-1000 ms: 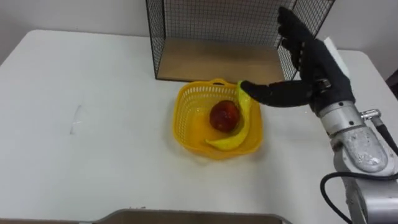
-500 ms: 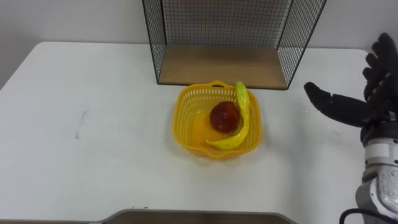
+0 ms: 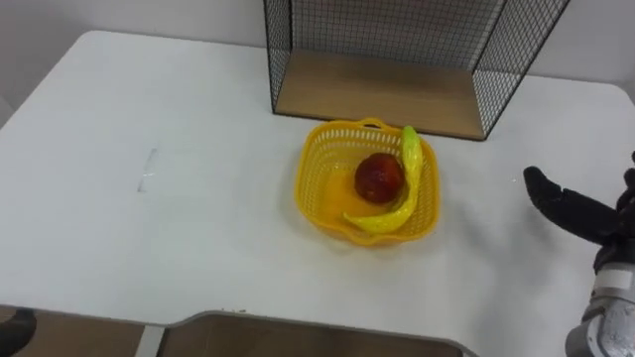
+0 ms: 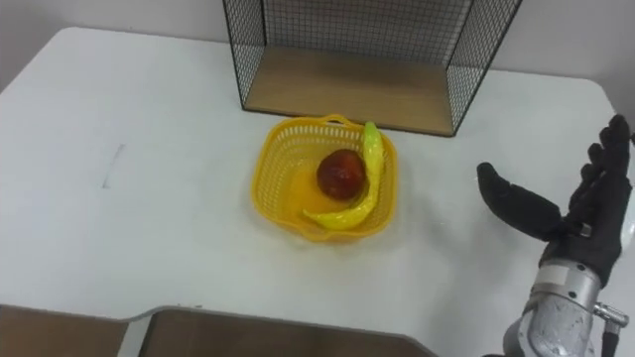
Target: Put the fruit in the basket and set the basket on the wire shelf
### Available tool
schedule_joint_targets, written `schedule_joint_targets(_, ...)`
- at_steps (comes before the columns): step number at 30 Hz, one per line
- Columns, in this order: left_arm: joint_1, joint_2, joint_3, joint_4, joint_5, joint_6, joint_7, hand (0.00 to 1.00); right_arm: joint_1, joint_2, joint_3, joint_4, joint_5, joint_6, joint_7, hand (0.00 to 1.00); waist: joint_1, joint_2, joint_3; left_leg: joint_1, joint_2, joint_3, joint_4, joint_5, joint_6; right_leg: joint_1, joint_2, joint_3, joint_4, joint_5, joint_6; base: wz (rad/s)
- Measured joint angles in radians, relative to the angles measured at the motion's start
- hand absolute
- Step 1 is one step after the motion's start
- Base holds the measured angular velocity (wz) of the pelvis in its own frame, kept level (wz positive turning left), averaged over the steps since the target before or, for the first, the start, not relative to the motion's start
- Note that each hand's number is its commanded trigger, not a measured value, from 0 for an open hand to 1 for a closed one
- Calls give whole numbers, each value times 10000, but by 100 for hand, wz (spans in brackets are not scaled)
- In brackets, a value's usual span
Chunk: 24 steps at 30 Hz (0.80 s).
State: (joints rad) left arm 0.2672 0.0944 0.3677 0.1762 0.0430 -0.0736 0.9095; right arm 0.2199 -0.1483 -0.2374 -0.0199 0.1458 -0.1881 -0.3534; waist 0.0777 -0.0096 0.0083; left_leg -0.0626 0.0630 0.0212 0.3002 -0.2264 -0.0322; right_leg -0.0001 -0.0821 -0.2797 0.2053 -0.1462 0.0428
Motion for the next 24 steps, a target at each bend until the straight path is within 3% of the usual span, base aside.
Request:
schedule_joint_targets(2,-62,58,-201,-1460,-14,-726,260,0,-44,-3,85,151,29,-1,80,0,41,39,24,-80,-4,-47,5,-12,-2,-33,3,-33,8,8,-11,3)
schedule_joint_targets(4,-668,407,-790,-2790,132,-2076,565,0,-194,-22,405,142,56,-139,142,0,22,222,95,-9,-60,-9,-53,17,37,39,-39,38,3,32,2,-4)
schedule_joint_targets(5,-868,462,-888,-2868,271,-2308,599,0,-218,-29,506,141,78,-194,161,0,21,269,115,44,-76,44,-122,32,52,46,-60,83,2,34,14,-17)
schedule_joint_targets(7,-1228,480,-1226,-2886,751,-2759,513,0,-226,-25,924,138,105,-306,294,0,-42,438,22,333,-118,271,-507,191,68,36,-96,317,8,30,46,-25)
schedule_joint_targets(9,-1224,400,-1383,-2871,940,-2797,351,0,-224,-19,1006,140,107,-318,285,0,-171,461,0,538,-125,345,-733,259,52,53,-100,398,36,-11,52,-16)
schedule_joint_targets(12,-1156,261,-1396,-2741,977,-2796,153,0,-219,-23,956,140,148,-339,238,0,-212,361,45,691,-121,376,-794,295,34,2,-99,480,169,-113,20,-10)
schedule_joint_targets(14,-1086,245,-1396,-2741,950,-2796,104,0,-218,-28,942,140,270,-341,240,0,-220,179,77,677,-118,376,-799,292,31,-16,-88,507,142,-128,23,-4)
schedule_joint_targets(16,-1082,173,-1394,-2733,562,-2795,65,0,-210,-22,957,140,522,-345,286,0,-211,-16,0,654,-124,368,-814,274,15,29,-86,486,29,-123,32,2)
schedule_joint_targets(18,-1053,128,-1359,-2678,215,-2795,11,0,-195,-18,954,139,508,-357,289,0,-187,-71,-31,741,-136,359,-880,272,16,112,-86,499,-18,-113,49,0)
schedule_joint_targets(24,-276,51,-1187,-2215,-1743,-2786,-95,0,397,-20,883,-16,454,-371,291,0,11,11,-56,967,-140,340,-1046,273,16,230,-83,529,-37,-123,64,-2)
